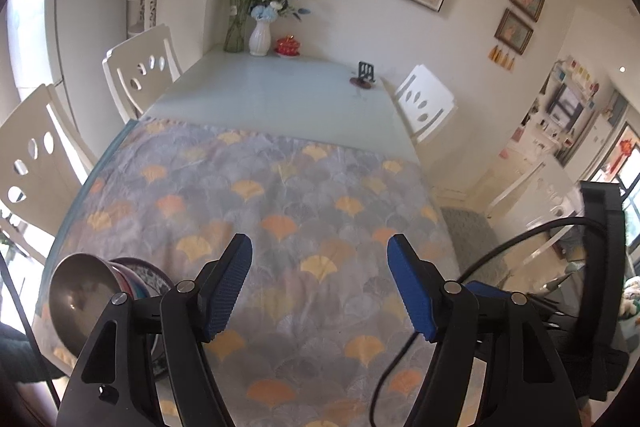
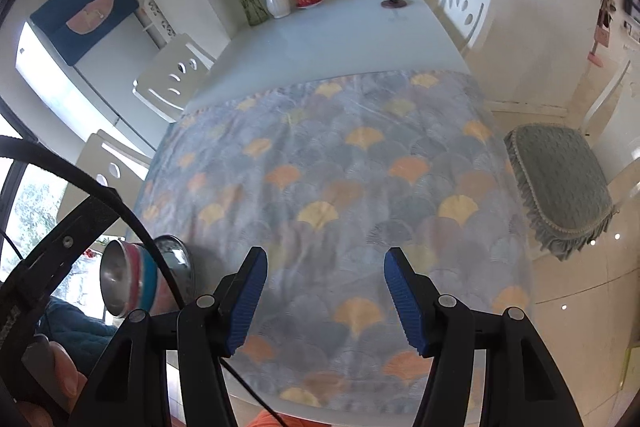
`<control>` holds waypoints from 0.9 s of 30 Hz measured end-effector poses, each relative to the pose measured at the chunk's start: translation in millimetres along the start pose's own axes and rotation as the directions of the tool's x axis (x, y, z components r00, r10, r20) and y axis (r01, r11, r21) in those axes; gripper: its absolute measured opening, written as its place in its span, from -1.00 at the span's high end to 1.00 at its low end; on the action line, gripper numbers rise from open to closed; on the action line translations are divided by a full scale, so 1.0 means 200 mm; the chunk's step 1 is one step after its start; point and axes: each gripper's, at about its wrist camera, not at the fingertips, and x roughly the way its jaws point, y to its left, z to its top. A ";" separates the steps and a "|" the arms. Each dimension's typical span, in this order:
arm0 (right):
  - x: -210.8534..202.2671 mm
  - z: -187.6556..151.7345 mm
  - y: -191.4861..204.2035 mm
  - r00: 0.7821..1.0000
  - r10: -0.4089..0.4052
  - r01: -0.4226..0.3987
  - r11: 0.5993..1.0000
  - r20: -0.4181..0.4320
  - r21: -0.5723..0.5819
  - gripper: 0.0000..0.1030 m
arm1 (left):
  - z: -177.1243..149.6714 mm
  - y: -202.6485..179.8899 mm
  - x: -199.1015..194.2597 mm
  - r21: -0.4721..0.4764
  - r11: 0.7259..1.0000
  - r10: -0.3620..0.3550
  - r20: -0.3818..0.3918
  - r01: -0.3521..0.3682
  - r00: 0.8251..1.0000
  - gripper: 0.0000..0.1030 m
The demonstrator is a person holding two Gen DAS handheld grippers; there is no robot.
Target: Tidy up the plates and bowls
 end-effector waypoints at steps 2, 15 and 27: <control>0.01 0.00 -0.02 1.000 -0.011 0.011 1.000 -0.008 -0.006 -0.15 | -0.01 -0.03 0.04 0.018 1.000 0.023 -0.024 -0.022 0.999 -0.34; 0.09 -0.01 -0.15 0.998 -0.027 0.027 1.000 -0.055 -0.001 -0.15 | -0.06 -0.12 0.15 0.030 0.999 0.041 -0.091 -0.038 0.995 -0.34; 0.11 0.00 -0.18 0.997 0.020 -0.017 0.999 -0.080 0.027 -0.15 | -0.06 -0.12 0.16 0.022 0.998 0.063 -0.099 -0.061 0.993 -0.34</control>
